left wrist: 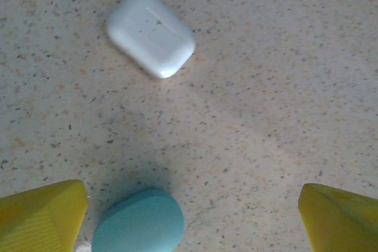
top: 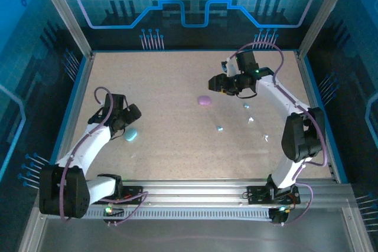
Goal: Insert the wireless bluetooth earbuds into the charging case
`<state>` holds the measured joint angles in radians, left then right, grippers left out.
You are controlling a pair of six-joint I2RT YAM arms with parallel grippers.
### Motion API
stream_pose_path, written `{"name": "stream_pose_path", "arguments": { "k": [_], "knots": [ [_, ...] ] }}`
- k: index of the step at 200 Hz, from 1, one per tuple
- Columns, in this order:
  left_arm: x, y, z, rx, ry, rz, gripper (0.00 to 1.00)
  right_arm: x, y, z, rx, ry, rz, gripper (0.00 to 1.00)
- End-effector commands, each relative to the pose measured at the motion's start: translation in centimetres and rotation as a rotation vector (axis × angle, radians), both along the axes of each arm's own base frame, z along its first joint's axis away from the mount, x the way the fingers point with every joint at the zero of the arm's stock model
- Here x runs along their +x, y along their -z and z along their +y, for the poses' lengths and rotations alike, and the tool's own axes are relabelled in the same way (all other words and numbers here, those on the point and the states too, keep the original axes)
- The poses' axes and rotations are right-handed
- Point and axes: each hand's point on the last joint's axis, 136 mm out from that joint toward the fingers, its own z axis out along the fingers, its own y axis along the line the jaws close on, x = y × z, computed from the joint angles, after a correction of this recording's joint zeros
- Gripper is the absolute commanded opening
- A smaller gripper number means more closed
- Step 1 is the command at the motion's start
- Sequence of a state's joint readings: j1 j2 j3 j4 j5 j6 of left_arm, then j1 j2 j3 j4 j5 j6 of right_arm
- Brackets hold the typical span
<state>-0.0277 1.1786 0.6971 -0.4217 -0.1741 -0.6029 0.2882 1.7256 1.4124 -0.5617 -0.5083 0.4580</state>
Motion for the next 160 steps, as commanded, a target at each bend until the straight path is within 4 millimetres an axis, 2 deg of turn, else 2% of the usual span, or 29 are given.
{"name": "stream_pose_path", "arguments": {
  "k": [1, 34, 84, 119, 160],
  "knots": [
    [-0.1, 1.1, -0.5, -0.043, 0.024, 0.038, 0.95, -1.7, 0.0, 0.3, -0.002, -0.029, 0.01, 0.56],
    [1.0, 2.2, -1.5, -0.111, 0.09, 0.045, 0.96, -2.4, 1.0, 0.3, -0.002, -0.035, 0.035, 0.56],
    [1.1, 4.2, -1.6, -0.115, 0.112, 0.12, 0.94, -3.0, 1.8, 0.6, 0.01, -0.052, 0.066, 0.56],
    [0.5, 5.1, -2.0, -0.139, 0.111, 0.186, 0.86, -3.0, 1.9, 0.6, 0.009, -0.056, 0.071, 0.56],
    [-0.6, 5.3, -2.2, -0.15, 0.085, 0.218, 0.81, -3.0, 2.2, 0.6, 0.004, -0.056, 0.082, 0.56]
  ]
}}
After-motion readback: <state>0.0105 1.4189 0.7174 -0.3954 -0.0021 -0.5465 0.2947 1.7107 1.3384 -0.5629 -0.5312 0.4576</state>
